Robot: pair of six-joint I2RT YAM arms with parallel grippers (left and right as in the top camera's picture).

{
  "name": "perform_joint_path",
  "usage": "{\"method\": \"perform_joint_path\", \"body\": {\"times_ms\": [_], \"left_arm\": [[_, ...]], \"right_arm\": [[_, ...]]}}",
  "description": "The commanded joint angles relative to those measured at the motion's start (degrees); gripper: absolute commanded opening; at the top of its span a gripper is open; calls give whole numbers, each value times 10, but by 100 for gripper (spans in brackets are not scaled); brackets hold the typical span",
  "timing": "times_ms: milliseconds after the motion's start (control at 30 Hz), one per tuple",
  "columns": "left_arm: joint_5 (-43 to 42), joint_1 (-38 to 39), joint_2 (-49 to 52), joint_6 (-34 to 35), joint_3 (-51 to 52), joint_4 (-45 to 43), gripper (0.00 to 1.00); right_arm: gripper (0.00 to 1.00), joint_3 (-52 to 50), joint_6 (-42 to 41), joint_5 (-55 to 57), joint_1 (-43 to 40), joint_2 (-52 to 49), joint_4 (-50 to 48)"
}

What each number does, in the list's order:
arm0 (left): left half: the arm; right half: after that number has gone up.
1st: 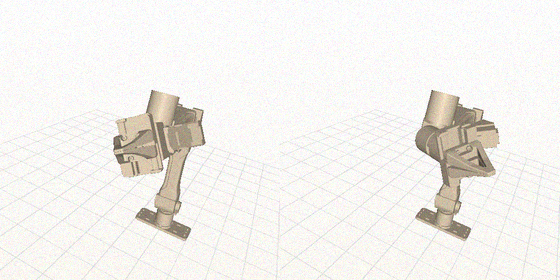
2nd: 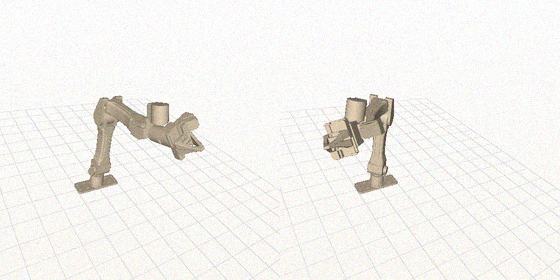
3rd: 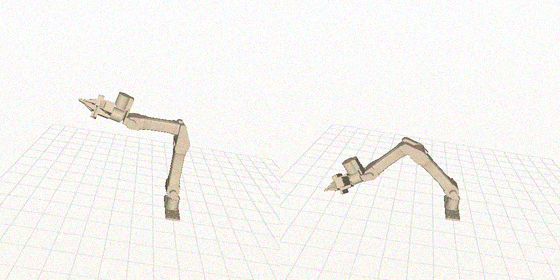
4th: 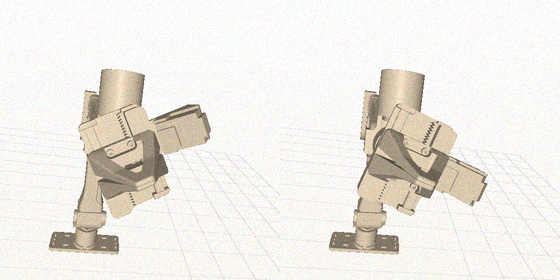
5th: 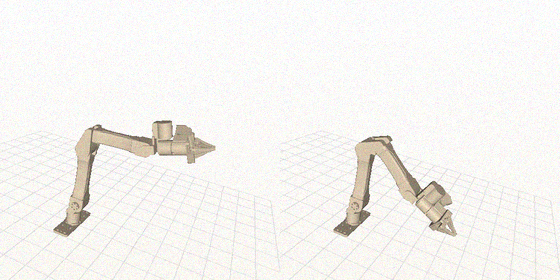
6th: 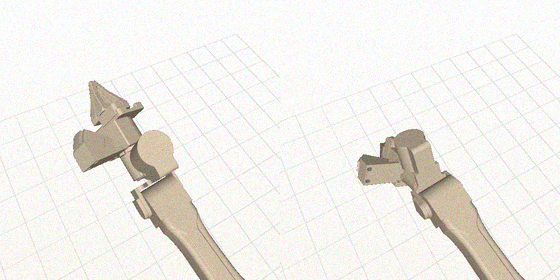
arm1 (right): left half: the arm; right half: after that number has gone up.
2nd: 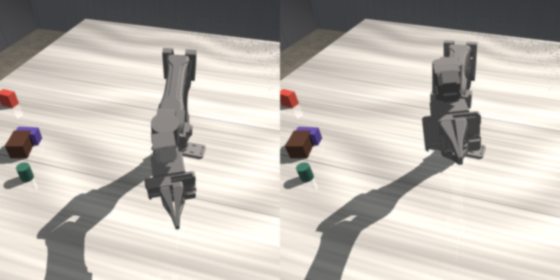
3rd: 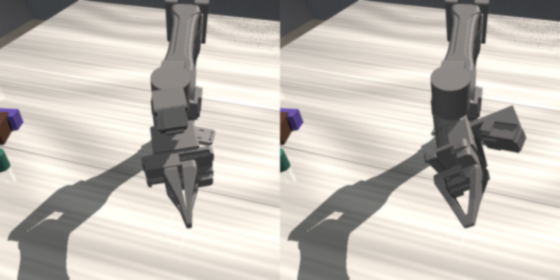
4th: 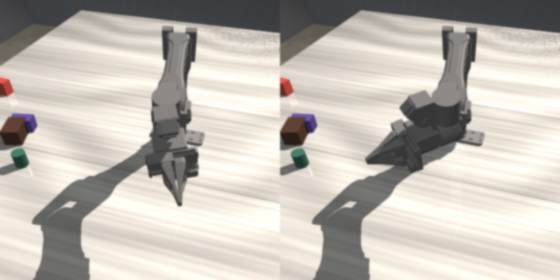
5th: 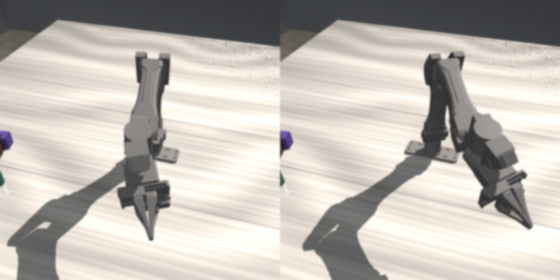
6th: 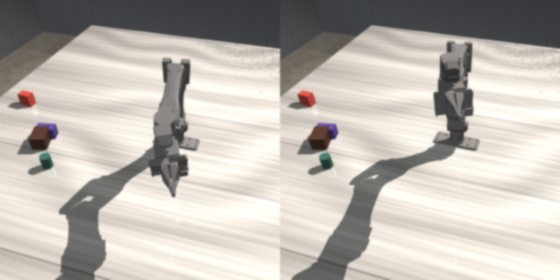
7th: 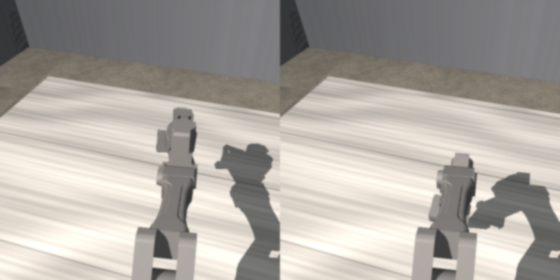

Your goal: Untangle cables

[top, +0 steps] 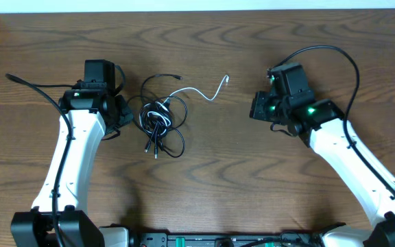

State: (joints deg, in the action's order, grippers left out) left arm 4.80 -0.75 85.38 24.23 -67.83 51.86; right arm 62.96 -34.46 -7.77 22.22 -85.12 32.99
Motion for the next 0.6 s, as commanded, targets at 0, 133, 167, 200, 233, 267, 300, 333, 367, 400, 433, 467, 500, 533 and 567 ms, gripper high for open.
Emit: {"method": "perform_joint_path", "body": {"times_ms": [0,133,167,200,233,267,300,333,367,400,433,467,500,533,567], "left_arm": [[1,-3,3,5,0,2,28],[1,-3,3,5,0,3,27],[1,-3,3,5,0,4,27],[1,-3,3,5,0,4,27],[1,-3,3,5,0,4,27],[1,-3,3,5,0,4,27],[1,-3,3,5,0,4,26],[1,-3,3,5,0,4,26],[1,-3,3,5,0,4,26],[1,-3,3,5,0,4,26],[1,-3,3,5,0,4,26],[1,-3,3,5,0,4,26],[1,-3,3,5,0,4,26],[1,-3,3,5,0,4,26],[1,-3,3,5,0,4,26]], "right_arm": [[1,45,-32,34,2,2,24],[2,66,-32,38,2,2,37],[1,68,-32,38,2,2,37],[1,69,-32,38,2,2,37],[1,70,-32,38,3,1,37],[1,70,-32,38,3,1,38],[1,70,-32,38,4,1,39],[2,70,-33,38,4,1,40],[1,70,-32,38,6,1,41],[1,70,-33,38,7,1,40],[1,70,-32,36,10,1,38],[1,70,-30,28,15,1,31],[1,70,-11,9,23,1,16],[4,70,26,-17,33,0,-4],[17,70,64,-41,46,-3,-24]]}}
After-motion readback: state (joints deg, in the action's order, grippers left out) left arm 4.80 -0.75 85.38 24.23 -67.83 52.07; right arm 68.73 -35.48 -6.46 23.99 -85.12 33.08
